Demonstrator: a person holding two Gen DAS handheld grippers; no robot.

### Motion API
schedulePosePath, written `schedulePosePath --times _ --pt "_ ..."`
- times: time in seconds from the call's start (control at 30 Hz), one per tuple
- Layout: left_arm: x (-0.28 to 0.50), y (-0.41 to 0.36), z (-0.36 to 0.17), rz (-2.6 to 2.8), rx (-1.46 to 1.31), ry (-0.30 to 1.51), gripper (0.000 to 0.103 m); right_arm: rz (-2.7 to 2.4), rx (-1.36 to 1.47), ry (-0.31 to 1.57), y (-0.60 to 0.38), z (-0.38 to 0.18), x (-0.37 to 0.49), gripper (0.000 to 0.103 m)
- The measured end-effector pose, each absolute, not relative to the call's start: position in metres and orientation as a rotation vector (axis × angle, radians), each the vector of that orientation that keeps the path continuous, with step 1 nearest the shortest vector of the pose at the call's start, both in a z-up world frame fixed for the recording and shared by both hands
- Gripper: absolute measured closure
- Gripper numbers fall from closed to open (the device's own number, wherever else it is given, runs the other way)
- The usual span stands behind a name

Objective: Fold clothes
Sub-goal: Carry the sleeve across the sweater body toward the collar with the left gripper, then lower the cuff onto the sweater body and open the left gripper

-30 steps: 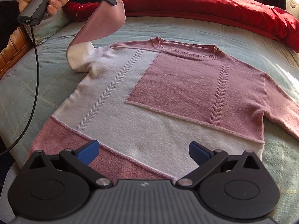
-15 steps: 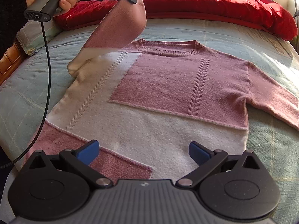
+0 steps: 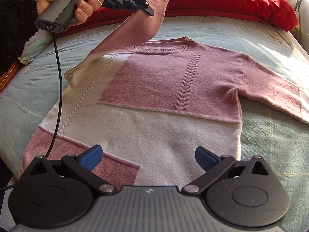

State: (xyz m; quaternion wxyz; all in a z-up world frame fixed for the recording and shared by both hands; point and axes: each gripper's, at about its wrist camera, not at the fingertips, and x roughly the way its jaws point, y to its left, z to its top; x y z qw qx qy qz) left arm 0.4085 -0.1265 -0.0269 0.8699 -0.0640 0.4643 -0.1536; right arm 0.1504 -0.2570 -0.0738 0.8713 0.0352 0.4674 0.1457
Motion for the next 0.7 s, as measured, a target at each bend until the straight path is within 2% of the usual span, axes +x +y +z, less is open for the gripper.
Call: schedulePosePath --times 0.57,0.7 --pt "0.407 -0.171 -0.069 -0.337 -0.048 1.023 0.097 0.291 0.095 0.984 -0.273 -0.080 0.146 0.000" --pt "0.405 -0.173 -0.072 -0.347 -0.047 1.040 0.092 0.291 0.092 0.983 -0.275 -0.080 0.146 0.000"
